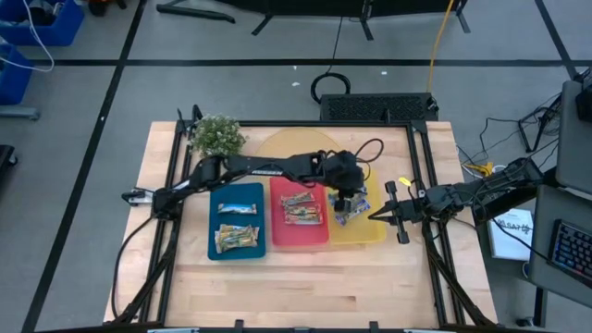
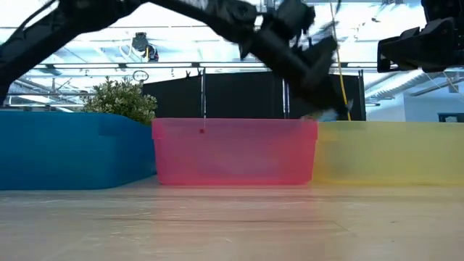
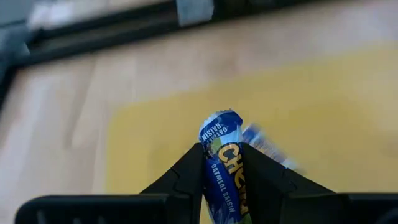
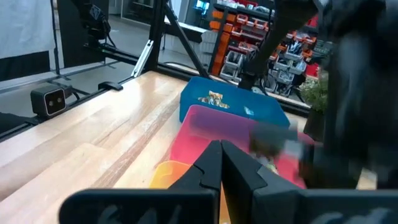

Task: Pick and place Granola Bars by type
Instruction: Put the blue granola bar into the yellow bin, then return to Home Position

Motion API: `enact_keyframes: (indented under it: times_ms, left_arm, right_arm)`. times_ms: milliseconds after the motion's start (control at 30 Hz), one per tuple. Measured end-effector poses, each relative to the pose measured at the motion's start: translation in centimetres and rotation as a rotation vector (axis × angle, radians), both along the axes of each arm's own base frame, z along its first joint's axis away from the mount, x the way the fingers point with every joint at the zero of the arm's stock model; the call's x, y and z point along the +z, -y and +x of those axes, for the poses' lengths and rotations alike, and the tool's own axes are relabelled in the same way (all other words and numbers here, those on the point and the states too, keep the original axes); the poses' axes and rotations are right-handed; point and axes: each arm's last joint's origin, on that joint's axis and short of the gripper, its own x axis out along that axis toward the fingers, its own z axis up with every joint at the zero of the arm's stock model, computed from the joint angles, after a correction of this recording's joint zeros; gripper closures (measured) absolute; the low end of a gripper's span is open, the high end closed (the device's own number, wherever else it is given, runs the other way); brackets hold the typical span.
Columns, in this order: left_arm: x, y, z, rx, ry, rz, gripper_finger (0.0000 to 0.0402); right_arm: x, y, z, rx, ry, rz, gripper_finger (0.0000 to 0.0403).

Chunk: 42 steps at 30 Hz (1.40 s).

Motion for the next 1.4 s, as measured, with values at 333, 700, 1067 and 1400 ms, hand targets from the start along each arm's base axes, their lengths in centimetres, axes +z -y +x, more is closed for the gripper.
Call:
enact_keyframes:
  times_ms: [333,700,1067,1400]
  left_arm:
    - [-4.2,-0.7,0.6,-0.066,-0.08,0.086,0.0305]
    - [-4.1,0.7,0.7,-0.174,-0.066,0.128,0.0305]
    - [-4.0,1.4,0.8,-0.118,-0.062,-0.01,0.0248]
    - [1.2,2.8,-0.1,-0.084,0.023,0.021,0.0168]
  right_arm:
    - [0.0,0.0,0.0,-0.002,0.0,0.017,0.0403]
    - [0.0,0.0,0.0,-0.001,-0.002,0.012,0.0403]
    - [0.0,0.0,0.0,0.0,0.001,0.011,0.0403]
    - [0.0,0.0,0.0,0.001,0.0,-0.009,0.0403]
